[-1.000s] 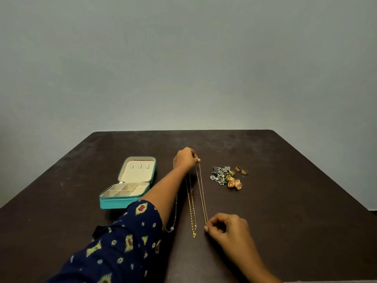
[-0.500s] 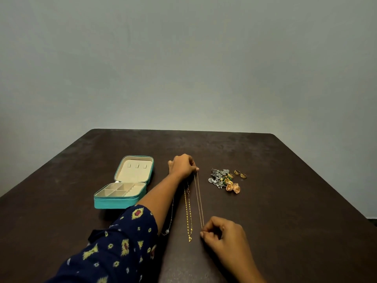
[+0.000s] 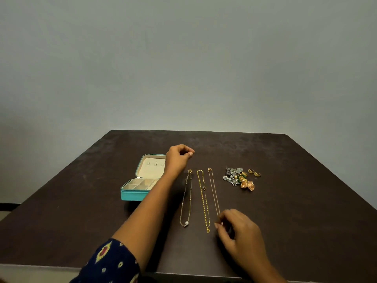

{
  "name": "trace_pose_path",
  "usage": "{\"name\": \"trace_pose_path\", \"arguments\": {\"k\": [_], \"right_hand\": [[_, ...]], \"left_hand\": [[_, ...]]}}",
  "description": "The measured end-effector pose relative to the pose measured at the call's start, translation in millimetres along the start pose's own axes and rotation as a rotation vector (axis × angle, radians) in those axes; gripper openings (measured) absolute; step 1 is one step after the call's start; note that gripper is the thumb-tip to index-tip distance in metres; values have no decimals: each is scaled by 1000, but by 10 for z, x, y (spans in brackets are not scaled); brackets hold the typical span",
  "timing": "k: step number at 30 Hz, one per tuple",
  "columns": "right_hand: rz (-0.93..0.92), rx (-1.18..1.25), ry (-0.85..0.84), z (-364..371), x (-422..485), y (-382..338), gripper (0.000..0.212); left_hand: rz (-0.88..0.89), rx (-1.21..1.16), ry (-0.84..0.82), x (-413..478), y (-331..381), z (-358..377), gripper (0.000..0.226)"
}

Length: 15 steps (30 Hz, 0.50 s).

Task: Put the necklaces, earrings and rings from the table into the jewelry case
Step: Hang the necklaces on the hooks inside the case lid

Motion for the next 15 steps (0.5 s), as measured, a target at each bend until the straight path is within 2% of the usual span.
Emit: {"name": "trace_pose_path", "arguments": {"k": [2,6,11,15], "right_hand": [[-156,-153,-17,46,-16,-145,6],[-334,-196,-7,203,-14,-342,8],[-310,-178,-78,390,66,-393,16],[-318,-202,-104,445,120,-416,16]], "left_hand": [[-11,-1,-17,31,54,-102,8],[-25,162,-68,117,123,-165,9],[-28,547,-167,300,78,-44,12],[-12,749,-293,358,8,77,19]]}}
Point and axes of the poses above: each hand's wrist, its own x-axis towards the middle knuckle, its own z-axis out of the palm, y = z × x, the point moved 4 cm from there along x, towards the middle knuckle, and after that the axes turned 6 degrees about -z, right-handed, at the moved point
